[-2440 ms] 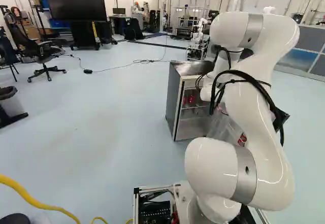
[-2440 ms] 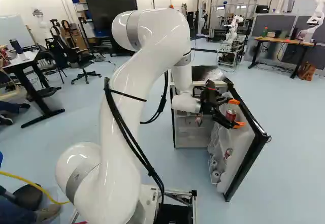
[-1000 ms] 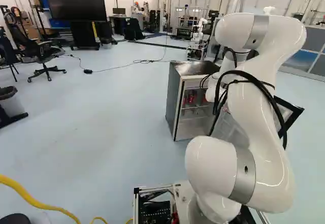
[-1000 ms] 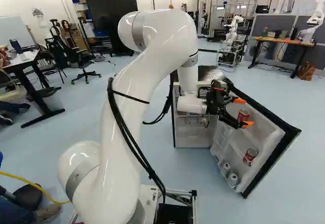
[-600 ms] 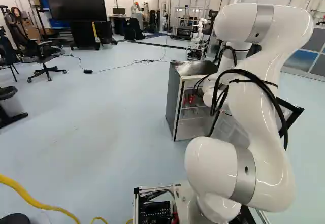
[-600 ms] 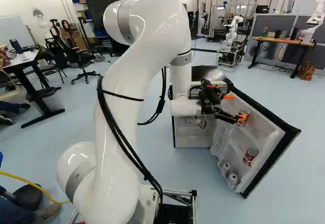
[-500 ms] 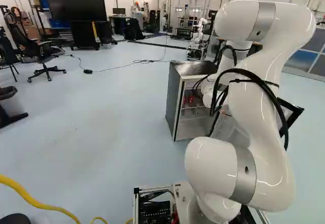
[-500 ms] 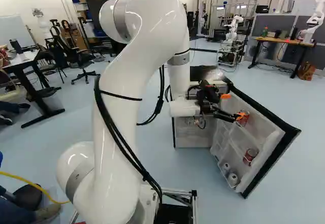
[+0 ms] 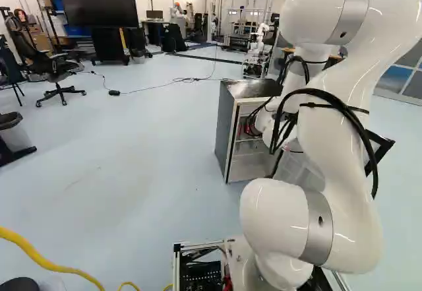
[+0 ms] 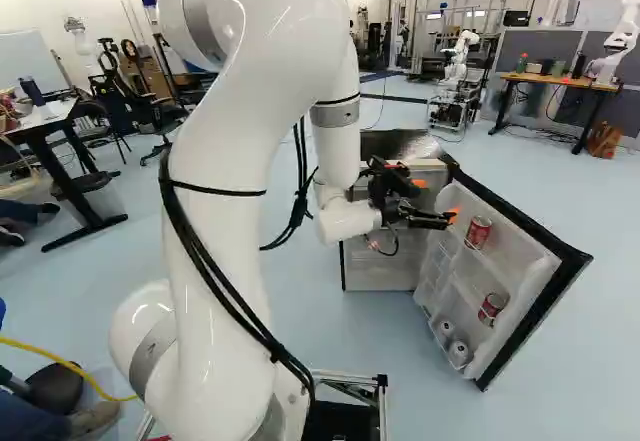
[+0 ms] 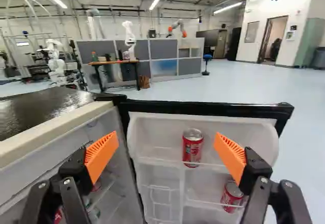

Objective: Grab a drink from the fridge

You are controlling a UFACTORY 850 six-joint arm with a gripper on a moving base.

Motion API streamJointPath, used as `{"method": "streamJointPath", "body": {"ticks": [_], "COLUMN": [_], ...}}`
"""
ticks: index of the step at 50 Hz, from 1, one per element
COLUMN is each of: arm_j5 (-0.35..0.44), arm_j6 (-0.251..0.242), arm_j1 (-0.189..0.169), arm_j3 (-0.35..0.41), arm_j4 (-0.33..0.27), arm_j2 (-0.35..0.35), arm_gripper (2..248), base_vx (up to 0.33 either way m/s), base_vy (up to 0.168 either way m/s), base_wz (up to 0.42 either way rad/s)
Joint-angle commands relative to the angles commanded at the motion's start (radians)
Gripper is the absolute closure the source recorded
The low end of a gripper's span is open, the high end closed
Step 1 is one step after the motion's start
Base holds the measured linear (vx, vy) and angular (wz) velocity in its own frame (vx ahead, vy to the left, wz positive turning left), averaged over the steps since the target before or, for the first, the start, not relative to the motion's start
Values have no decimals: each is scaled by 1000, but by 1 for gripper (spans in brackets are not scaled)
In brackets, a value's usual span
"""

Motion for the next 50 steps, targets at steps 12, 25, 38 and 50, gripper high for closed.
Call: {"method": "streamJointPath", "body": {"ticks": [12,25,38,50], "arm_j5": [12,26,39,52], "arm_j6": [0,0,0,0], "arm_j1": [1,1,1,1], "arm_j3": [0,-8,-18,-28], "arm_j4": [-126,-263,-400,-526], "arm_j2": [-27,-63,-100,-134], "arm_gripper": [3,3,3,3], "base_vx": [0,0,0,0], "base_vy": [0,0,0,0], "base_wz": [0,0,0,0]}}
